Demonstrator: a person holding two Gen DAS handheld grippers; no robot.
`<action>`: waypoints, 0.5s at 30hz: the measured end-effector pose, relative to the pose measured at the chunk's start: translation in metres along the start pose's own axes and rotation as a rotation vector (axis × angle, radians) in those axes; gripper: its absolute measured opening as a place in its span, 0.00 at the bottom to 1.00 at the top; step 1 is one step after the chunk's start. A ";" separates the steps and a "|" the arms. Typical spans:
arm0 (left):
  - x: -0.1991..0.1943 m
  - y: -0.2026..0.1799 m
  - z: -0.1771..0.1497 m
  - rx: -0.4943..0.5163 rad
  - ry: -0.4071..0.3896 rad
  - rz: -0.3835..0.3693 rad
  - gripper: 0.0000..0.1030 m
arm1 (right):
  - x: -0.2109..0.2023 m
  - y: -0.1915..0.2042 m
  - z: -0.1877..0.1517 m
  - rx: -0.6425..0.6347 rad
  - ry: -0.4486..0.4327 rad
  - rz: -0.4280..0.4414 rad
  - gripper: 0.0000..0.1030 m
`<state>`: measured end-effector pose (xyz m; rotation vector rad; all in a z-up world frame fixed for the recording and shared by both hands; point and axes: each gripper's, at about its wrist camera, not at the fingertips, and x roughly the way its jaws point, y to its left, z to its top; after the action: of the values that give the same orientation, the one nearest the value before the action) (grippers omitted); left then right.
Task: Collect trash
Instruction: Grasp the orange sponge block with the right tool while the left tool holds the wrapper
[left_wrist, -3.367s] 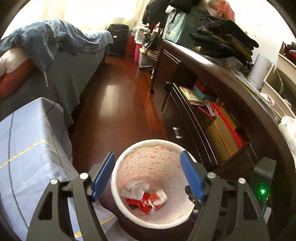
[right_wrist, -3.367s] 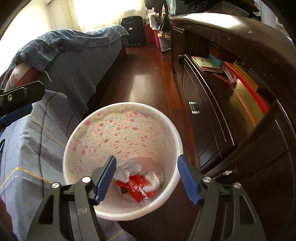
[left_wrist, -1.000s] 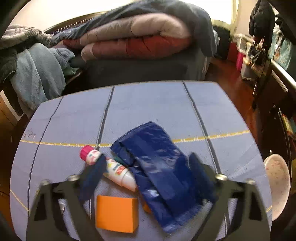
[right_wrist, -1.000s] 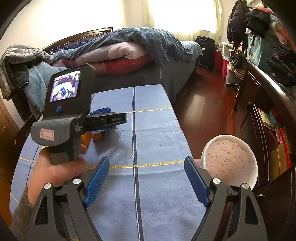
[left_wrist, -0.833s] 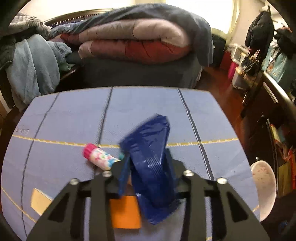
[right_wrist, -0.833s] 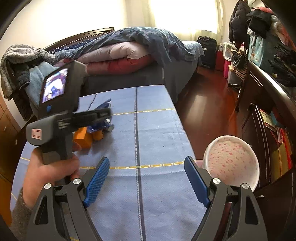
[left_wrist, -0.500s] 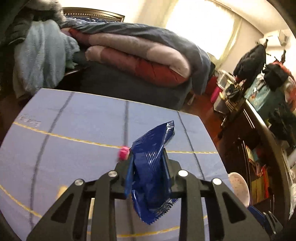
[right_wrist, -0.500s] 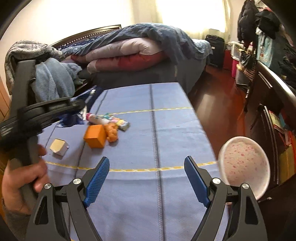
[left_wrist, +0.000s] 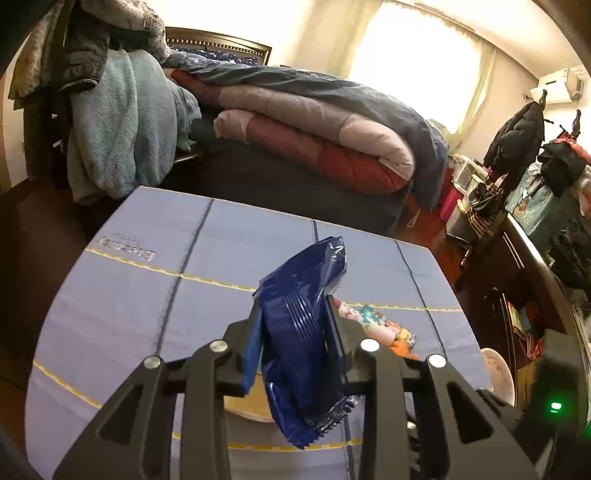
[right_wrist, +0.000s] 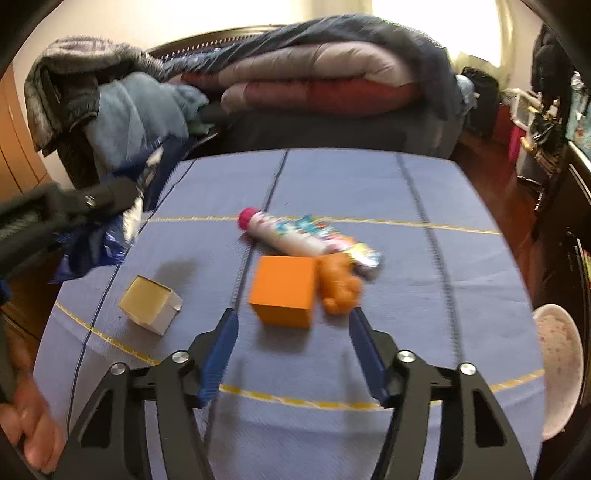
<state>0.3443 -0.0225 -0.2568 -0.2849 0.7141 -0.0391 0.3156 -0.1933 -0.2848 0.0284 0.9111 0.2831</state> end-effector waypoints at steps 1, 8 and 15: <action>-0.001 0.002 0.001 0.001 -0.004 0.004 0.33 | 0.004 0.004 0.002 -0.002 0.001 -0.002 0.59; -0.006 0.011 0.003 0.001 -0.012 0.004 0.33 | 0.018 0.012 0.009 -0.018 -0.002 -0.044 0.34; -0.014 0.006 0.002 0.014 -0.023 -0.017 0.33 | -0.011 -0.002 0.000 0.039 -0.029 0.005 0.34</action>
<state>0.3343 -0.0141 -0.2482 -0.2774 0.6888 -0.0572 0.3097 -0.1977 -0.2769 0.0710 0.8874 0.2690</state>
